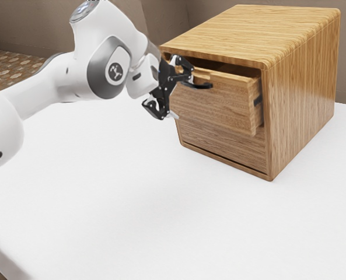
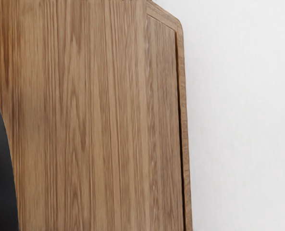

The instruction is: Pull the drawer handle with one arm to open the drawer

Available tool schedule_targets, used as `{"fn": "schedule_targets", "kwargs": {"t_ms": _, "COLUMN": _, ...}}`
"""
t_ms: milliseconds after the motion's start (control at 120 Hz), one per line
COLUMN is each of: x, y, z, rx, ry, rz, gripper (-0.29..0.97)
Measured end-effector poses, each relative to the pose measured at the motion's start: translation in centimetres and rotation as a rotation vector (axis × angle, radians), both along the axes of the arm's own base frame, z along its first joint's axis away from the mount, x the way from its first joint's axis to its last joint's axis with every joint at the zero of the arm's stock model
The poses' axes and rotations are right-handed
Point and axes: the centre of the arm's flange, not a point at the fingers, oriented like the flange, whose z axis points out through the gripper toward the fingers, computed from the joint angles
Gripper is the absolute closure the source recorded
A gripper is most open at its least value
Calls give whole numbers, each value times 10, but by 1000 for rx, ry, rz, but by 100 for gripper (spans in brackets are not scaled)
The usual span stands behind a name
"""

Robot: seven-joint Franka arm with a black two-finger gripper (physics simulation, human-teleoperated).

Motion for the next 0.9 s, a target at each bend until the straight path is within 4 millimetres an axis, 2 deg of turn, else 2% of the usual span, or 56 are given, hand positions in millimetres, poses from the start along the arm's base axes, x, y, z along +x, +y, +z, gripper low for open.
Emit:
{"fn": "schedule_targets", "kwargs": {"t_ms": 58, "x": -5, "y": 1, "z": 0, "rx": -8, "ry": -5, "rz": 3, "gripper": 12}}
{"fn": "schedule_targets", "kwargs": {"t_ms": 125, "x": -16, "y": 3, "z": 8, "rx": -16, "ry": -19, "rz": 8, "gripper": 22}}
{"fn": "schedule_targets", "kwargs": {"t_ms": 200, "x": -24, "y": 5, "z": 14, "rx": -22, "ry": -31, "rz": 12, "gripper": 27}}
{"fn": "schedule_targets", "kwargs": {"t_ms": 267, "x": -29, "y": 7, "z": 18, "rx": -26, "ry": -40, "rz": 16, "gripper": 20}}
{"fn": "schedule_targets", "kwargs": {"t_ms": 425, "x": -33, "y": 9, "z": 10, "rx": -33, "ry": -30, "rz": 20, "gripper": 2}}
{"fn": "schedule_targets", "kwargs": {"t_ms": 592, "x": -57, "y": 11, "z": 12, "rx": -49, "ry": -25, "rz": 23, "gripper": 4}}
{"fn": "schedule_targets", "kwargs": {"t_ms": 683, "x": -68, "y": 13, "z": 15, "rx": -55, "ry": -25, "rz": 25, "gripper": -1}}
{"fn": "schedule_targets", "kwargs": {"t_ms": 783, "x": -73, "y": 14, "z": 10, "rx": -59, "ry": -14, "rz": 27, "gripper": 0}}
{"fn": "schedule_targets", "kwargs": {"t_ms": 900, "x": -81, "y": 15, "z": -2, "rx": -64, "ry": 10, "rz": 28, "gripper": -4}}
